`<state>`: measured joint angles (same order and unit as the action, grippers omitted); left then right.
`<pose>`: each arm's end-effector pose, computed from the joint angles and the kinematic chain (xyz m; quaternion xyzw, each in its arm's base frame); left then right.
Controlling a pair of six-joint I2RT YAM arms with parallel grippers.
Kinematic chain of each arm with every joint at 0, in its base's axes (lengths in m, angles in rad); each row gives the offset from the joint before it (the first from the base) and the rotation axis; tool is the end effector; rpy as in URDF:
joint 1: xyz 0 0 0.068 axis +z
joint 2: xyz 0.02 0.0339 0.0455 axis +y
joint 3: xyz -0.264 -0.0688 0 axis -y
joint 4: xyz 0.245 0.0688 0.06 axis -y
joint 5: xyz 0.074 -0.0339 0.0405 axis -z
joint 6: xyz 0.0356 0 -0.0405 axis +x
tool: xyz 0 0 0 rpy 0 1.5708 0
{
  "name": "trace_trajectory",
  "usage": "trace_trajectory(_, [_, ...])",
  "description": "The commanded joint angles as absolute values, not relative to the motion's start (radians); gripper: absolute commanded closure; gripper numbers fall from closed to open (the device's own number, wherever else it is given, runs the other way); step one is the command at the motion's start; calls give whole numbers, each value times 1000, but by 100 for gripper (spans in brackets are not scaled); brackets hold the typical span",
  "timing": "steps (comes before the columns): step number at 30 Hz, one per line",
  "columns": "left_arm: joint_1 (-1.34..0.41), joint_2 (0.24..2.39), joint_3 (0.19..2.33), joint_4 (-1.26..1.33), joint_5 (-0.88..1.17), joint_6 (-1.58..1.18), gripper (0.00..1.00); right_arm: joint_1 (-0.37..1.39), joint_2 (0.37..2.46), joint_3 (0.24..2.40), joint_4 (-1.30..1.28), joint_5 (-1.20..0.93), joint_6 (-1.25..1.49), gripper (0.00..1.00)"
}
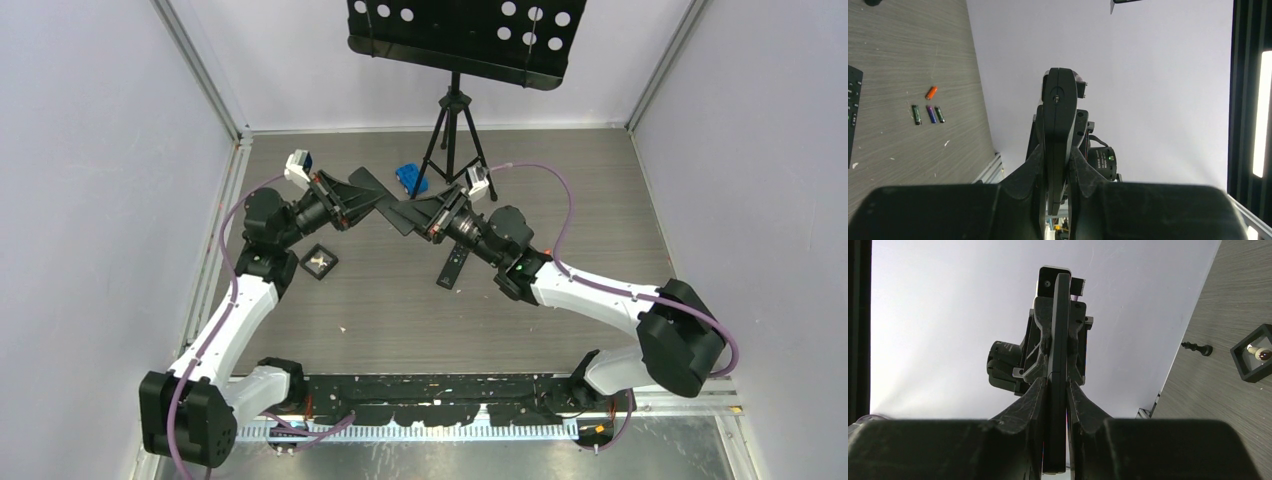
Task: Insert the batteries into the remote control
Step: Adjust the remote control, then remove the battery cover from the remote control.
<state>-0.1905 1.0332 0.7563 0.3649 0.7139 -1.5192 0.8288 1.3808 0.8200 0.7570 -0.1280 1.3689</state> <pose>0.2287 -0.0678 0.3399 -0.1872 0.6571 -0.6762 0.2755 0.2107 0.2365 0.3146 0.1213 0.6234 0.7055 0.3145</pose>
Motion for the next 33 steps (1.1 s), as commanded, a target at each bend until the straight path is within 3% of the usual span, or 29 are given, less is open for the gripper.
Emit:
trace_trajectory(1, [-181,1036,807,523,667,-1603,100,829,1362,757,749,-165,1311,84])
trace_trajectory(8, [-180,1049,807,532,665,-1626,100,818,1334,735,679,-138,1282,80])
trace_trajectory(16, [-179,1058,783,532,664,-1606,100,818,1331,762,565,-106,1279,60])
trace_trajectory(21, [-180,1064,779,514,659,-1580,100,818,1322,772,552,-116,1278,53])
trace_trajectory(27, [-179,1054,787,408,638,-1466,100,818,1286,769,555,-122,1288,31])
trace_trajectory(33, [-179,1051,786,330,619,-1374,100,818,1251,781,503,-138,1293,28])
